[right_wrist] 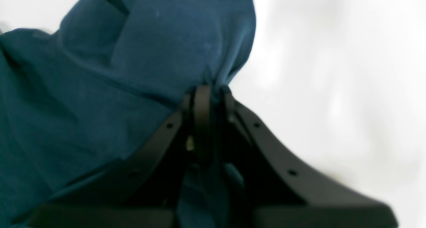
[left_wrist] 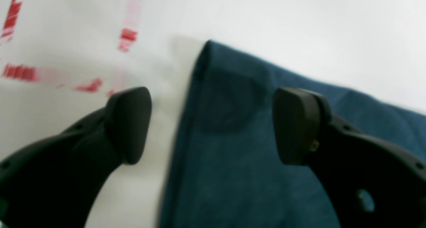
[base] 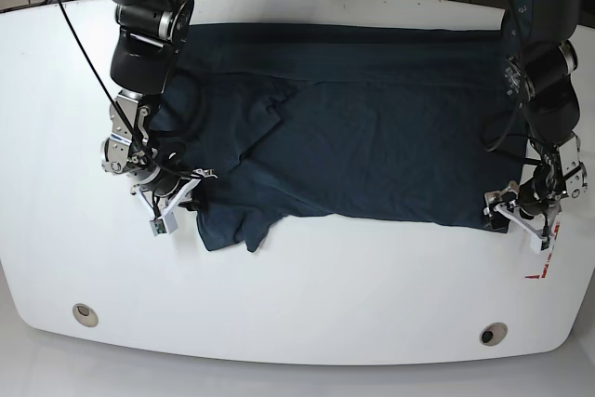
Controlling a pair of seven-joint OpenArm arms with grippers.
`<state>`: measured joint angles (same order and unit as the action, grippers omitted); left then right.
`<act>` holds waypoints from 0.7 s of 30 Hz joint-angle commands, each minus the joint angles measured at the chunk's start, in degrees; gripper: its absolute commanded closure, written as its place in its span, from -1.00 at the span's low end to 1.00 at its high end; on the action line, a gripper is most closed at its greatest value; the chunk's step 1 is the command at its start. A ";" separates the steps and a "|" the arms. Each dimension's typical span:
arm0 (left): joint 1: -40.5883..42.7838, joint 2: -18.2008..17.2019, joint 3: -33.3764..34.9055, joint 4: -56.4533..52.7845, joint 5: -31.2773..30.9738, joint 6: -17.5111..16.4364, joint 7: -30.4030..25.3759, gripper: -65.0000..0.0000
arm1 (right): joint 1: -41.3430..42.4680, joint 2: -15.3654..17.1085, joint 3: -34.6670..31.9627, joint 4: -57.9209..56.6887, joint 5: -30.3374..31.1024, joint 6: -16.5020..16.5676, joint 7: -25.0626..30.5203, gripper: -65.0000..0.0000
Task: Layout the t-shirt on the table in an organized manner, then fold the t-shirt properly
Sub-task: 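Slide the left gripper along the shirt edge to the hem corner and grasp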
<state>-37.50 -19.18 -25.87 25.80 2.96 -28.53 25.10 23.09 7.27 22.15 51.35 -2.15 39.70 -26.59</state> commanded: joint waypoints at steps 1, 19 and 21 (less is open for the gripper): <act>-1.23 0.32 0.07 0.53 -0.54 -2.10 0.96 -0.66 | 0.95 0.25 0.13 0.65 -0.26 0.30 -0.62 1.00; -1.23 1.90 0.07 0.53 -0.54 -3.25 0.96 0.51 | 0.95 0.25 0.13 0.65 -0.26 0.30 -0.53 1.00; -1.23 1.90 0.07 0.53 -0.54 -3.25 0.96 0.75 | 0.95 0.25 0.05 0.65 -0.26 0.30 -0.53 1.00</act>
<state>-37.43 -16.80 -25.87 25.87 2.59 -31.51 25.61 23.07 7.18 22.28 51.35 -2.13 39.70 -26.57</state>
